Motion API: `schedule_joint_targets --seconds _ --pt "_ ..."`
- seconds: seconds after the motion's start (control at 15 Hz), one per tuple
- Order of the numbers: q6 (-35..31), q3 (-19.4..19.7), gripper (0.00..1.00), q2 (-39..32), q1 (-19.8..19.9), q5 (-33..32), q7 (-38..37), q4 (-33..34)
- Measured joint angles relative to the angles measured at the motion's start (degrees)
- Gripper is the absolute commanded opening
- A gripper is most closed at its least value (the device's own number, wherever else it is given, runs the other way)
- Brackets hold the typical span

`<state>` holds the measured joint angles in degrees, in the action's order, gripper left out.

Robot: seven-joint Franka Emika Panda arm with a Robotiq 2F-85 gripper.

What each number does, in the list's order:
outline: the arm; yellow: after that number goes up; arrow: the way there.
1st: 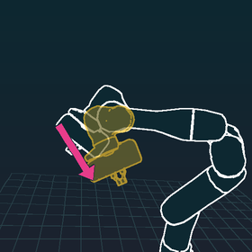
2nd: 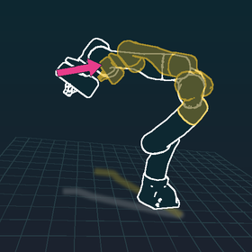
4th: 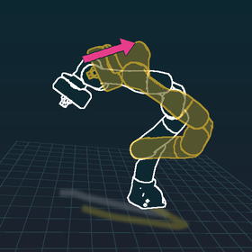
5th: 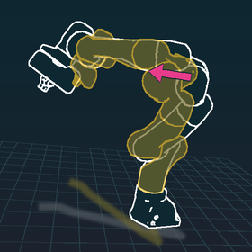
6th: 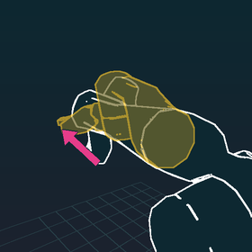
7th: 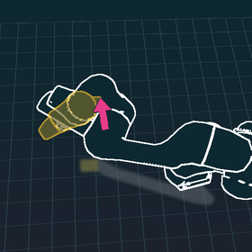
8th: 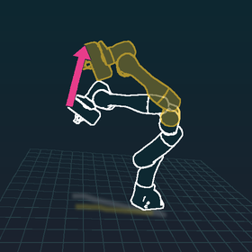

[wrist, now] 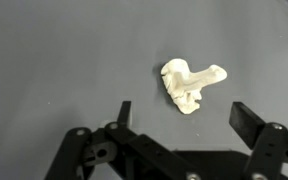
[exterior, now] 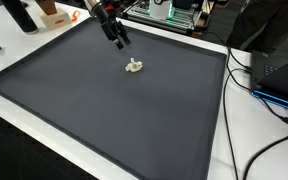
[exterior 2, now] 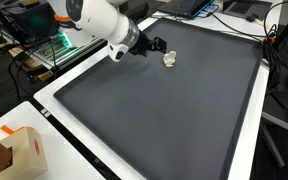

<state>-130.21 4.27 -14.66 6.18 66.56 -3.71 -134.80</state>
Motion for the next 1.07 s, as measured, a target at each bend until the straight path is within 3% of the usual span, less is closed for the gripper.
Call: schedule_joint_targets --seconds 1.07 --pt "1.6 0.3 1.0 -7.1 -0.2 2.1 -3.7 5.4"
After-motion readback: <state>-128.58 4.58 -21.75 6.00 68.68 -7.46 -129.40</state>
